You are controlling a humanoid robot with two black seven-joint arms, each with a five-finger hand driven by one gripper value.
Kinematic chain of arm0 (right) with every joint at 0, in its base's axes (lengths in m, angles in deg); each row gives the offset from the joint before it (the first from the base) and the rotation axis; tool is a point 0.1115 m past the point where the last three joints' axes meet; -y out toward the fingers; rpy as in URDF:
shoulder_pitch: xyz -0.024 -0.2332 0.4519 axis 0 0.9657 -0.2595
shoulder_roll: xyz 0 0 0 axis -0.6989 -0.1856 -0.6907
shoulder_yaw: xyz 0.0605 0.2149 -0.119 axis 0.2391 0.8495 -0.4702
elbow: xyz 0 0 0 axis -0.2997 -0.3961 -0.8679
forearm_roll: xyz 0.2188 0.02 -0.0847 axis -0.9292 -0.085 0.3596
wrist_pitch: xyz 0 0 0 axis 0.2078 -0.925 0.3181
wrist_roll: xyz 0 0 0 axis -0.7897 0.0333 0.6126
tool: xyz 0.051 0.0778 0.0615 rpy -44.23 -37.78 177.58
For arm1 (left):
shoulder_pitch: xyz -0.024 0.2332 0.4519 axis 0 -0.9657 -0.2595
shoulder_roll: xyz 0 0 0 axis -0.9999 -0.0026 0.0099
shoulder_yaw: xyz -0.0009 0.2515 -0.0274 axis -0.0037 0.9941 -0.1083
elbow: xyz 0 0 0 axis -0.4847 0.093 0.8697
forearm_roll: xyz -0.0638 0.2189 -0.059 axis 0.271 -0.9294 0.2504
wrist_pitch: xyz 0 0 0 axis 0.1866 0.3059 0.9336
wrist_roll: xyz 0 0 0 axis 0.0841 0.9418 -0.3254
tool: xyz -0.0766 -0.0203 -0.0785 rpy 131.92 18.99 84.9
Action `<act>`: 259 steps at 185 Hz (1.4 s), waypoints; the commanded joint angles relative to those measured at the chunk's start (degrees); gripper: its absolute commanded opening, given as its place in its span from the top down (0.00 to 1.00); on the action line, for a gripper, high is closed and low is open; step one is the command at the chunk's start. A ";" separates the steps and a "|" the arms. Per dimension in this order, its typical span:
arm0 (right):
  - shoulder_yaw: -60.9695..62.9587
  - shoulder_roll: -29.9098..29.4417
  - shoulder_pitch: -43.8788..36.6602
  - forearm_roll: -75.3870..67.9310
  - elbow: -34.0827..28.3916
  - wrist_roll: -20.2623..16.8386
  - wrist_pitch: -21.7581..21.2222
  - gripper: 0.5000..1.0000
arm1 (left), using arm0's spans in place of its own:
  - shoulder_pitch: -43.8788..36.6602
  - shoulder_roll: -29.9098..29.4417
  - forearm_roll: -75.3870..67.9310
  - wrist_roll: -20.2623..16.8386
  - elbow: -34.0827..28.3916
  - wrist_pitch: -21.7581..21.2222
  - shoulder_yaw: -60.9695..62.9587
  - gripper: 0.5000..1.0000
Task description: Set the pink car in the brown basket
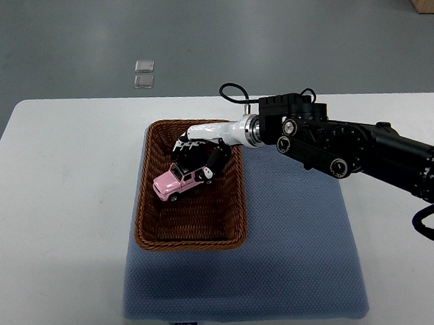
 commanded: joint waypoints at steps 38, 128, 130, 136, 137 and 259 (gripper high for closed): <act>7.42 1.92 -0.01 -2.98 0.01 0.00 -0.01 0.20 | 0.00 0.00 0.00 0.00 0.05 0.00 0.16 0.00; 52.69 6.23 24.60 -34.89 0.01 3.25 -0.01 0.20 | 0.00 0.00 0.00 0.00 0.14 0.00 0.16 0.00; 52.69 6.23 24.60 -34.89 0.01 3.25 -0.01 0.20 | 0.00 0.00 0.00 0.00 0.14 0.00 0.16 0.00; 55.42 4.65 27.67 -39.73 0.10 4.39 -0.01 0.20 | 0.00 0.00 0.00 0.00 0.23 0.00 0.16 0.00; 55.59 4.30 28.11 -40.51 0.19 4.57 -0.01 0.20 | 0.00 0.00 0.00 0.00 0.23 0.00 0.16 0.00; 56.29 0.69 34.00 -51.86 5.81 8.26 -0.54 0.17 | 0.00 0.00 0.00 0.00 0.14 0.00 0.16 0.00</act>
